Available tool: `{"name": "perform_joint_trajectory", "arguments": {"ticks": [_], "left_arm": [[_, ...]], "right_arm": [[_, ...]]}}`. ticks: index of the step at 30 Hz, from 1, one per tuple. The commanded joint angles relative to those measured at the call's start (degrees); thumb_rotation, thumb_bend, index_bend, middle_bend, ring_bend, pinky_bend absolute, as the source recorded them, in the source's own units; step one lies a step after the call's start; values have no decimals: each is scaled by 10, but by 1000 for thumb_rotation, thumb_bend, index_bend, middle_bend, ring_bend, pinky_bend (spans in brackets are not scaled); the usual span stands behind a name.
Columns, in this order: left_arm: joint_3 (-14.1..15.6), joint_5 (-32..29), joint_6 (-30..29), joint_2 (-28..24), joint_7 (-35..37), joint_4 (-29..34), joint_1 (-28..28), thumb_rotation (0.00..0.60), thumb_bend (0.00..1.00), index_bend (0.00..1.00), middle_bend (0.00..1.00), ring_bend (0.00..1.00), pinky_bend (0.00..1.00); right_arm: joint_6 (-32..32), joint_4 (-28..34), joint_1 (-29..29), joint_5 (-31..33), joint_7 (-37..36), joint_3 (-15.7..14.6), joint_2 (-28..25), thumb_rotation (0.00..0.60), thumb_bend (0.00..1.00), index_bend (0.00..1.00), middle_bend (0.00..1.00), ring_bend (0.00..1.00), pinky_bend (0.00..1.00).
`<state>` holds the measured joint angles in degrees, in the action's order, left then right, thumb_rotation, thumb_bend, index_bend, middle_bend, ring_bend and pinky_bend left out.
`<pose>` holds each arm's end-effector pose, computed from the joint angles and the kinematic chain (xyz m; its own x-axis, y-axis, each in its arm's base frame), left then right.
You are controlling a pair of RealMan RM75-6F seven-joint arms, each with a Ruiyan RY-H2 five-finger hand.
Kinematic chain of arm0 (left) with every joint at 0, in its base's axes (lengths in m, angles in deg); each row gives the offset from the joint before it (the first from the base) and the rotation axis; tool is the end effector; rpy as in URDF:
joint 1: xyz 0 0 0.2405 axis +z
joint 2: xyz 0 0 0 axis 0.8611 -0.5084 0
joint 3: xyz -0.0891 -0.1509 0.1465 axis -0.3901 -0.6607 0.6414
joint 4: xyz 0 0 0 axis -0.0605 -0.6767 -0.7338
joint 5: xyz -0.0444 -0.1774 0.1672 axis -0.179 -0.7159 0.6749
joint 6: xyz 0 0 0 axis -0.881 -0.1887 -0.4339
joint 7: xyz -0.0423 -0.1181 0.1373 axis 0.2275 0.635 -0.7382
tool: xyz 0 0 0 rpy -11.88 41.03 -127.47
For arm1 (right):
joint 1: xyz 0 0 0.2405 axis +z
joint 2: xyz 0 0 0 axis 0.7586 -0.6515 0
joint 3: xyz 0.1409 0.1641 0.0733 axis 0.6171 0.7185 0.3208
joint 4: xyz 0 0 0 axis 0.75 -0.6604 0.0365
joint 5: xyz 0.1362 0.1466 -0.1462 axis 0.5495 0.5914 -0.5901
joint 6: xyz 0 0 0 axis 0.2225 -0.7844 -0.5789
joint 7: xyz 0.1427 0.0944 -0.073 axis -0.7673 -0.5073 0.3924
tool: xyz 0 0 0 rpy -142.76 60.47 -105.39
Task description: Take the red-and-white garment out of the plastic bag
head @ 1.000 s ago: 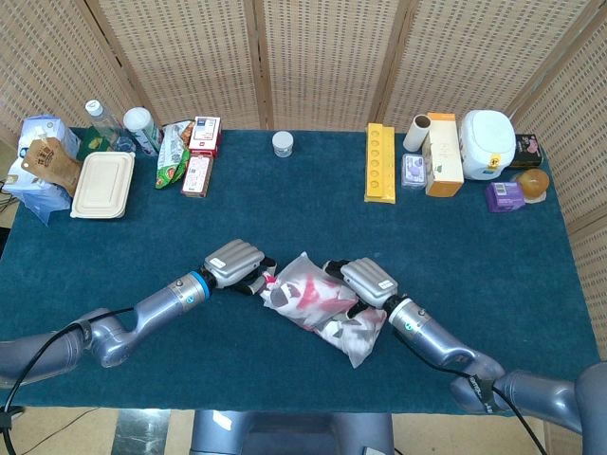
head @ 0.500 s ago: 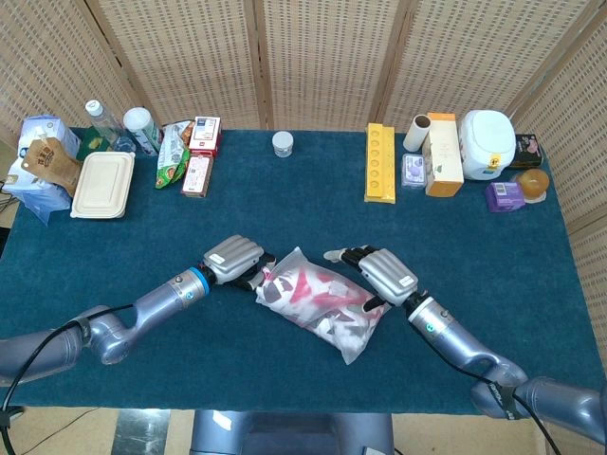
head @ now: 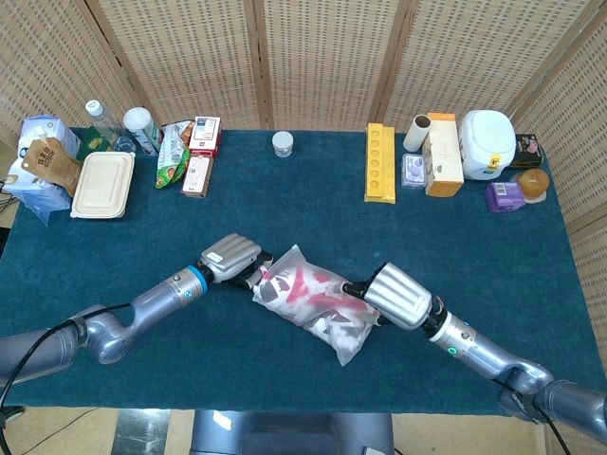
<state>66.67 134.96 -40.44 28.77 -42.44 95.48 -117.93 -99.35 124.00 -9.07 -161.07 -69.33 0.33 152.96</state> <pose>-0.0730 0.3933 -0.0754 0.4712 0.5083 0.7208 0.8176 -0.5583 -0.1408 -0.1243 -0.3157 -0.0060 0.4286 0.0525 0.9020 -0.4535 -0.8509 0.2651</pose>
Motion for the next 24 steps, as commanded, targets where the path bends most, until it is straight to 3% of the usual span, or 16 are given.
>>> {"name": "perform_joint_trajectory", "arguments": {"ticks": [1, 8, 24], "left_arm": [[-2, -6, 3, -2, -4, 4, -1, 590, 557, 616, 1000, 1000, 1000], [-5, -19, 9, -5, -13, 11, -2, 592, 556, 616, 1000, 1000, 1000], [-10, -48, 16, -8, -33, 22, -4, 593, 555, 616, 1000, 1000, 1000]], "right_arm": [[-1, -28, 5, -44, 41, -30, 11, 600, 39, 381, 856, 1000, 1000], [-7, -61, 10, -83, 91, -50, 27, 600, 34, 405, 917, 1000, 1000], [-13, -95, 17, -116, 132, -81, 45, 600, 28, 419, 926, 1000, 1000]]}}
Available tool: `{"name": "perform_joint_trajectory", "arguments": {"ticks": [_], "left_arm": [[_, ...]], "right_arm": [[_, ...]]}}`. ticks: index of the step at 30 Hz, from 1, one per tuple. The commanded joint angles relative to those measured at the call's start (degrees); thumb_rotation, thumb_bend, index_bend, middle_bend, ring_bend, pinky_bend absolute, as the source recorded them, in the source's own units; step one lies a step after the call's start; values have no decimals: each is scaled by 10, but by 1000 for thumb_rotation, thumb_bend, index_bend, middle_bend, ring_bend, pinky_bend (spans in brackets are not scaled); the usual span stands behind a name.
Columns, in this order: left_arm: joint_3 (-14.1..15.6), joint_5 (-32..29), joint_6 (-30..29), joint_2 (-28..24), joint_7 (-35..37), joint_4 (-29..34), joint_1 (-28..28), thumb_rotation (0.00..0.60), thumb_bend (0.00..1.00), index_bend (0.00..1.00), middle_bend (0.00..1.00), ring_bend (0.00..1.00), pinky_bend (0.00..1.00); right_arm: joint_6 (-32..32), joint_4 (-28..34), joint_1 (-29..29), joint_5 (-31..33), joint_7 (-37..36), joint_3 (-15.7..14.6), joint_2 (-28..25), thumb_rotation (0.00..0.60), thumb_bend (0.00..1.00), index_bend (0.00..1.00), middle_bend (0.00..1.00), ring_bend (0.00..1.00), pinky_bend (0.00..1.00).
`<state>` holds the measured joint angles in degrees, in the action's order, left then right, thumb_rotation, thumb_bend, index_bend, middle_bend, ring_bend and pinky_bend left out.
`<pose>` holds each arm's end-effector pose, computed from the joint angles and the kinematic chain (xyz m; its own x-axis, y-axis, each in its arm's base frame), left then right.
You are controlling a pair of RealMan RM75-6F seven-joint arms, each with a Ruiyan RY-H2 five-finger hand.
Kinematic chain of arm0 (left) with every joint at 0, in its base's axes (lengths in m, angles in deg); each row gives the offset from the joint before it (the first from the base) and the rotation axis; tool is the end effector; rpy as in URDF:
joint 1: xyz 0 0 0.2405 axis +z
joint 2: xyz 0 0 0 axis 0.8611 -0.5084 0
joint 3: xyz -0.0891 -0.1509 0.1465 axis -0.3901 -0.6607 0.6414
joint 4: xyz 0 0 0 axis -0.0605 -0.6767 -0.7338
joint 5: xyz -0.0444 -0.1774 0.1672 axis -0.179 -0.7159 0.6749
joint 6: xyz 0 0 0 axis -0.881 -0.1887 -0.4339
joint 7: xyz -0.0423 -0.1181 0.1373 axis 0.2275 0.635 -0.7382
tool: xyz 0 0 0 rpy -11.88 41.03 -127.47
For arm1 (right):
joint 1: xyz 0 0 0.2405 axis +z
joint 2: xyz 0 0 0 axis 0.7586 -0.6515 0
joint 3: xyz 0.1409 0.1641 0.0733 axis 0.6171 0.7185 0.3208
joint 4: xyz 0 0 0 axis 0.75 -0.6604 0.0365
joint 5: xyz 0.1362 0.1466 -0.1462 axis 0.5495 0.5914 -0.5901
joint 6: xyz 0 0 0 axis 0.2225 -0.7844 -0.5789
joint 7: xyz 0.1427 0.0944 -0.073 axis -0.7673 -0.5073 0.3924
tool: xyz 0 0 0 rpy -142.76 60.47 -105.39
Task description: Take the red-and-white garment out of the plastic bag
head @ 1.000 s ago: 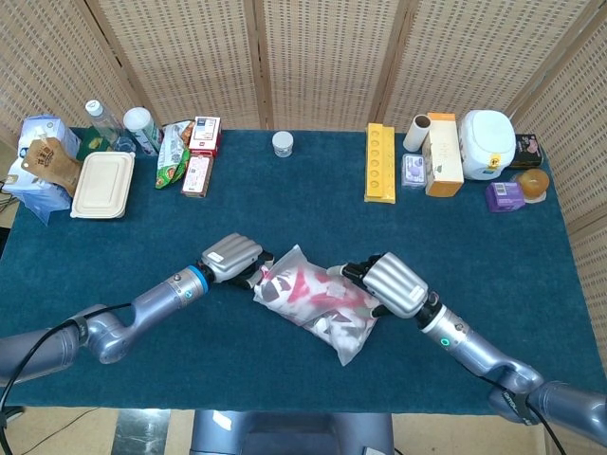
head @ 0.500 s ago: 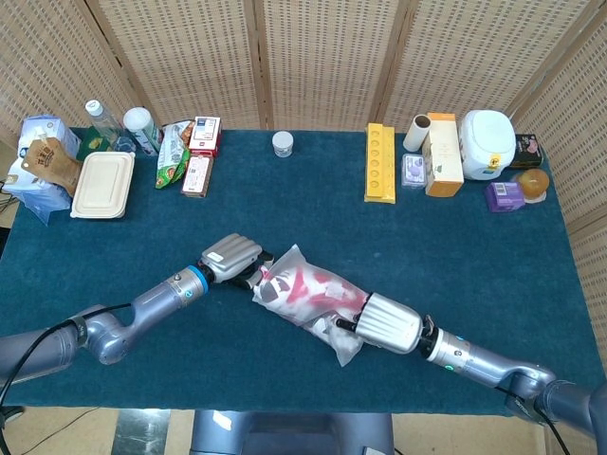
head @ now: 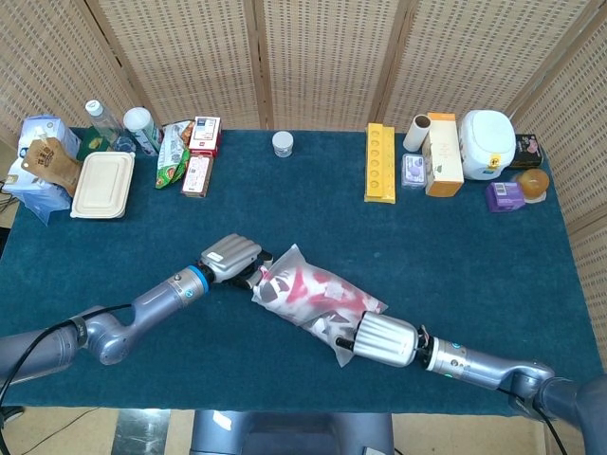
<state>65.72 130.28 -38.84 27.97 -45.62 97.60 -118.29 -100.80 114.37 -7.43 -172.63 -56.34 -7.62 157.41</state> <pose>-0.0688 0.3917 -0.0749 0.4563 0.5305 0.7144 0.8350 -0.5327 -0.1377 -0.1524 -0.2736 -0.0472 0.6176 0.2599 0.7423 -0.0775 -0.9191 0.3863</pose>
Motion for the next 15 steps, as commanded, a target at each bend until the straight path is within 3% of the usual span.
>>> {"name": "perform_joint_trajectory", "arguments": {"ticks": [1, 15], "left_arm": [[-1, -2, 1, 1, -3, 1, 0, 592, 556, 616, 1000, 1000, 1000], [-3, -11, 3, 1, -13, 6, -2, 590, 555, 616, 1000, 1000, 1000]], "right_arm": [[3, 3, 1, 0, 3, -3, 1, 600, 28, 419, 926, 1000, 1000], [36, 30, 20, 4, 20, -6, 3, 600, 21, 419, 926, 1000, 1000]]}}
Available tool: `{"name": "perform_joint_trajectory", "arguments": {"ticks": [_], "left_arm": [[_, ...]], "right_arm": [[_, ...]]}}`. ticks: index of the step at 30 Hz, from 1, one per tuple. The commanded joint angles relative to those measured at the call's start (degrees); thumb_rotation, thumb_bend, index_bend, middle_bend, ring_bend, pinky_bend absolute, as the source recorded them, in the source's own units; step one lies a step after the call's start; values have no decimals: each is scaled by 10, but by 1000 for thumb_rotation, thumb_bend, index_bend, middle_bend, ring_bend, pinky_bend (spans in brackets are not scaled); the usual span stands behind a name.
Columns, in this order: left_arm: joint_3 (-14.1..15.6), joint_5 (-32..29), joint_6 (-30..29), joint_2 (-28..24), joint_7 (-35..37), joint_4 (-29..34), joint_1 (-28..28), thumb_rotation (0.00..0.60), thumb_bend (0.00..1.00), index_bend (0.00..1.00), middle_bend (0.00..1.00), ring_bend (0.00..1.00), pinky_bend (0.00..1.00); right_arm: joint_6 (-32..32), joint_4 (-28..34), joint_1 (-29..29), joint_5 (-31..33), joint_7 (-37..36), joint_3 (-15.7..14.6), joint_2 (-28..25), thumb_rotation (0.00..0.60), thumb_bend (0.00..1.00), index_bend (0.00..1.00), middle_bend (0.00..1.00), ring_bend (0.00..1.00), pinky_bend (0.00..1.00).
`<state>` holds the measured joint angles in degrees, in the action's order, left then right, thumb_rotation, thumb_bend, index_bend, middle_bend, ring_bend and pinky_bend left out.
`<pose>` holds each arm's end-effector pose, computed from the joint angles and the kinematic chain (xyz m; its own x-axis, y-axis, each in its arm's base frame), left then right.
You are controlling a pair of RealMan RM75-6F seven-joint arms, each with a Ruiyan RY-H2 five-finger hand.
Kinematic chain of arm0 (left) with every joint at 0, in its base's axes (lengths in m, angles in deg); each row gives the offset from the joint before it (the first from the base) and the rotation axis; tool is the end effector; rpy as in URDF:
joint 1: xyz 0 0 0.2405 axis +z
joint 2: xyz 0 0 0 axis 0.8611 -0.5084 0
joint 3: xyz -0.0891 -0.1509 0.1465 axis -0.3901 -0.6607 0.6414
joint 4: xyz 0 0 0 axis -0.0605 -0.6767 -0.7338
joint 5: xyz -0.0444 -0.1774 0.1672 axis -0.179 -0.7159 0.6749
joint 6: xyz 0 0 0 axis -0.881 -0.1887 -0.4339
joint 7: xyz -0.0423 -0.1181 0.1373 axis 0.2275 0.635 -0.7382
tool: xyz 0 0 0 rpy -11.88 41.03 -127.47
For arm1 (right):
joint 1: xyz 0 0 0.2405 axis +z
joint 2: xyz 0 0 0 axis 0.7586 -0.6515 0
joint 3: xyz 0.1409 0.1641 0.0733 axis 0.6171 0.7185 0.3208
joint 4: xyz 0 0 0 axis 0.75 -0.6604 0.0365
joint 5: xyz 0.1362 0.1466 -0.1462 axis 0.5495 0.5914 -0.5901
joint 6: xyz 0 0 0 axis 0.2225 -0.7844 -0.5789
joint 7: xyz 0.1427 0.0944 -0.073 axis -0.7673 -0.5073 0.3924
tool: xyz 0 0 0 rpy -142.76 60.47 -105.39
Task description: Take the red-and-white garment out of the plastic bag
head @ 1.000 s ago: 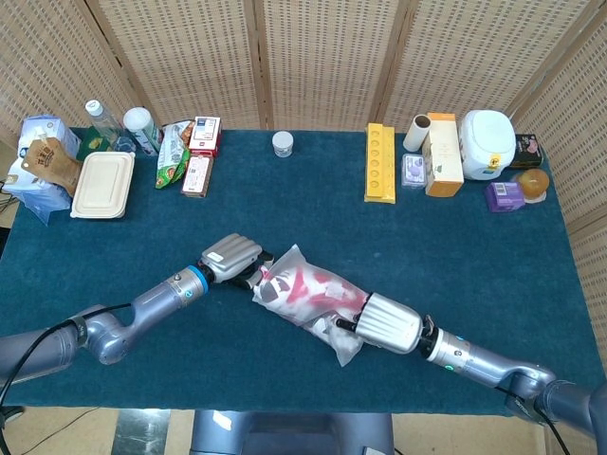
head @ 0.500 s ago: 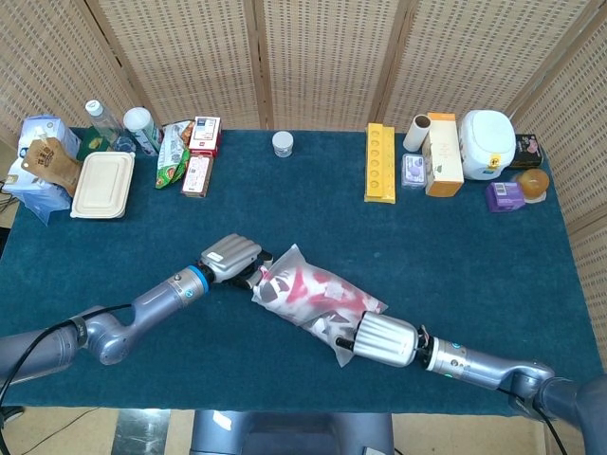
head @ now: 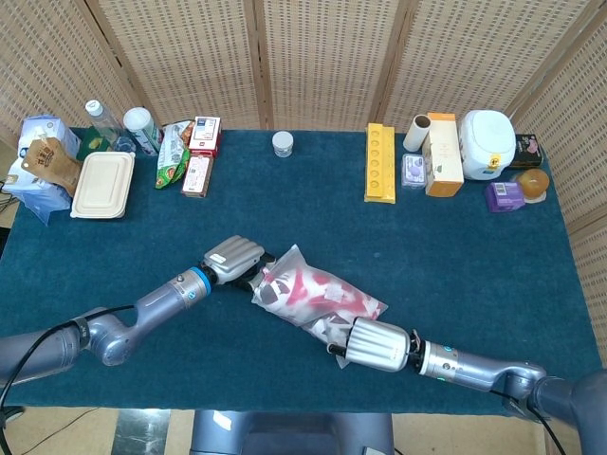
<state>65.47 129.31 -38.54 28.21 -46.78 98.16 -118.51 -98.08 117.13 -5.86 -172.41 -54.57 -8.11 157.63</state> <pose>-0.0650 0.3890 -0.0776 0.4581 0.5343 0.7104 0.8335 -0.5359 -0.1345 -0.1416 -0.2679 -0.0586 0.6281 0.2558 0.7349 -0.0552 -0.9274 0.3700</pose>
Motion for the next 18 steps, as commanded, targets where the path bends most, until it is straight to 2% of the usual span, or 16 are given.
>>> {"name": "perform_joint_trajectory", "arguments": {"ticks": [1, 10, 18], "left_arm": [[0, -2, 0, -2, -2, 2, 0, 591, 556, 617, 1000, 1000, 1000], [-1, -5, 1, 1, -6, 3, 0, 587, 555, 616, 1000, 1000, 1000], [-1, -6, 1, 1, -7, 2, 0, 588, 556, 617, 1000, 1000, 1000]], "right_arm": [[11, 5, 5, 2, 4, -2, 1, 600, 20, 419, 927, 1000, 1000], [27, 10, 14, 6, 9, -4, 9, 600, 33, 439, 927, 1000, 1000], [30, 10, 18, 8, 7, -4, 16, 600, 228, 492, 927, 1000, 1000]]}}
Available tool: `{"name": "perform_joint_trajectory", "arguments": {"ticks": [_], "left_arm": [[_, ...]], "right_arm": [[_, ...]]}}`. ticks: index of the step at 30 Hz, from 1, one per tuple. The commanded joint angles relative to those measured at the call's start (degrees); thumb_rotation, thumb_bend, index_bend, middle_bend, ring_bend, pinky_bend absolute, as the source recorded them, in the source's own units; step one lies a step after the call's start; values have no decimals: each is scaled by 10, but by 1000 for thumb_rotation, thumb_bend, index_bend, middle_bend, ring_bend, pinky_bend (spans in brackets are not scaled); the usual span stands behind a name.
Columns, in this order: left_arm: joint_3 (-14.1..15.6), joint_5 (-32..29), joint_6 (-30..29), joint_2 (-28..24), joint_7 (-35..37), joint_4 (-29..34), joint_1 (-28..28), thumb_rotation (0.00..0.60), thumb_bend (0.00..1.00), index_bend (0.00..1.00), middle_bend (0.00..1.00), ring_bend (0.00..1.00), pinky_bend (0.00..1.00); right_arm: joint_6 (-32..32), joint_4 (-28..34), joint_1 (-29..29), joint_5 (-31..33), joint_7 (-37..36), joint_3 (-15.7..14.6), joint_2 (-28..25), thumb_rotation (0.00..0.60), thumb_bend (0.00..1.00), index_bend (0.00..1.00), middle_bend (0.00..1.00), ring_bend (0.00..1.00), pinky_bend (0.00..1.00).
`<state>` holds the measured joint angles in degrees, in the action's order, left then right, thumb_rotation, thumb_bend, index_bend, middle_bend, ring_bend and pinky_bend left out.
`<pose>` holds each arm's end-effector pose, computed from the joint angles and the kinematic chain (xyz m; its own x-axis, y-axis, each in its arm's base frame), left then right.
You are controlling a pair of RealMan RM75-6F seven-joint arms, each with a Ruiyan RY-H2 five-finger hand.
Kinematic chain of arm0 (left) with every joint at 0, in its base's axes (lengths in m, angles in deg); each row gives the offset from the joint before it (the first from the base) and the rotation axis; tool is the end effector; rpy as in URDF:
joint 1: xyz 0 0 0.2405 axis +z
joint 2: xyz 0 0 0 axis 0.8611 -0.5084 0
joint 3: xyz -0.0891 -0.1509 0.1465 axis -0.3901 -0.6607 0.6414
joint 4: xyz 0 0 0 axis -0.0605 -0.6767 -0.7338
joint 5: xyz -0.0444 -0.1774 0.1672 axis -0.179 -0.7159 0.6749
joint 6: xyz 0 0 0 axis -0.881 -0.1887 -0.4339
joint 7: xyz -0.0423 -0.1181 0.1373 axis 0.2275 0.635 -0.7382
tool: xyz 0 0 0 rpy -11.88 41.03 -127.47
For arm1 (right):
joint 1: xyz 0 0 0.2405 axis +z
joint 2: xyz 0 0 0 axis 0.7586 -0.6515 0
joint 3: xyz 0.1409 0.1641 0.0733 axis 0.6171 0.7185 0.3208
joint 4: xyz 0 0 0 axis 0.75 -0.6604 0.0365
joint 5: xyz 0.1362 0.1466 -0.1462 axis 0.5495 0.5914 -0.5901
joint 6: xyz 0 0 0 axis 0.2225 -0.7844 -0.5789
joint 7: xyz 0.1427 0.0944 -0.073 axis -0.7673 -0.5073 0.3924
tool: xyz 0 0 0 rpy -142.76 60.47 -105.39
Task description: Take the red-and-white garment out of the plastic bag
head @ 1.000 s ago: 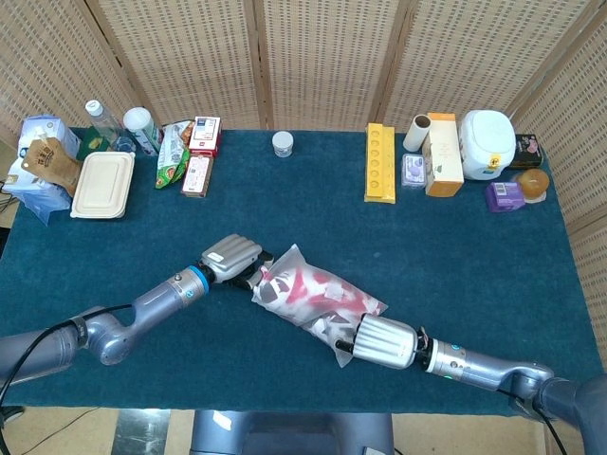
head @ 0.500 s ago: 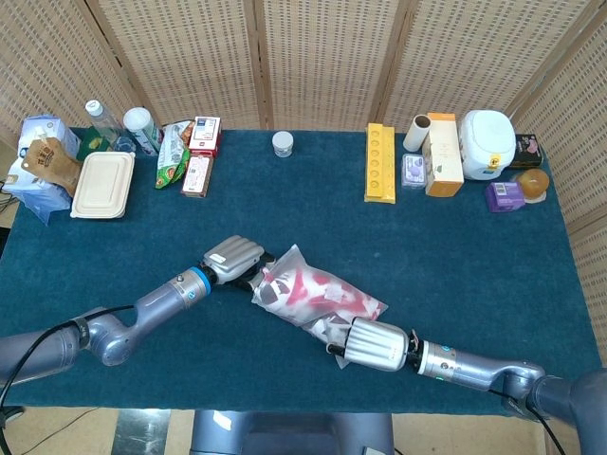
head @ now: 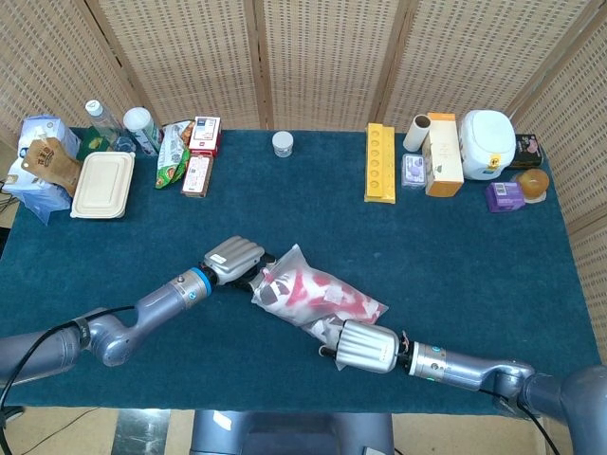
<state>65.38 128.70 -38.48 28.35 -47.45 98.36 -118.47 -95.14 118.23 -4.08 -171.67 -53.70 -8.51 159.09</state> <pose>-0.0645 0.3880 -0.0787 0.4575 0.5362 0.7093 0.8346 -0.5342 -0.1344 -0.1316 -0.2651 -0.0740 0.6423 0.2450 0.7262 -0.0386 -0.9360 0.3500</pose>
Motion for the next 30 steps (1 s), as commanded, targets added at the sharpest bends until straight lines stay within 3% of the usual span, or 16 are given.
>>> {"name": "perform_joint_trajectory", "arguments": {"ticks": [1, 12, 20, 30], "left_arm": [[0, 0, 0, 0, 0, -1, 0, 588, 556, 616, 1000, 1000, 1000], [0, 1, 4, 3, 2, -7, 0, 590, 556, 616, 1000, 1000, 1000], [3, 2, 6, -9, 4, -7, 3, 592, 555, 617, 1000, 1000, 1000], [6, 11, 0, -35, 18, 4, 18, 587, 555, 616, 1000, 1000, 1000]], "right_arm": [[1, -1, 1, 3, -3, 0, 3, 600, 241, 496, 926, 1000, 1000], [0, -7, 4, 7, -16, -6, 4, 600, 386, 593, 944, 1000, 1000], [-12, -15, 1, 6, -23, -13, 3, 600, 425, 712, 966, 1000, 1000], [-12, -13, -7, 15, -21, -19, -13, 600, 434, 744, 975, 1000, 1000]]}}
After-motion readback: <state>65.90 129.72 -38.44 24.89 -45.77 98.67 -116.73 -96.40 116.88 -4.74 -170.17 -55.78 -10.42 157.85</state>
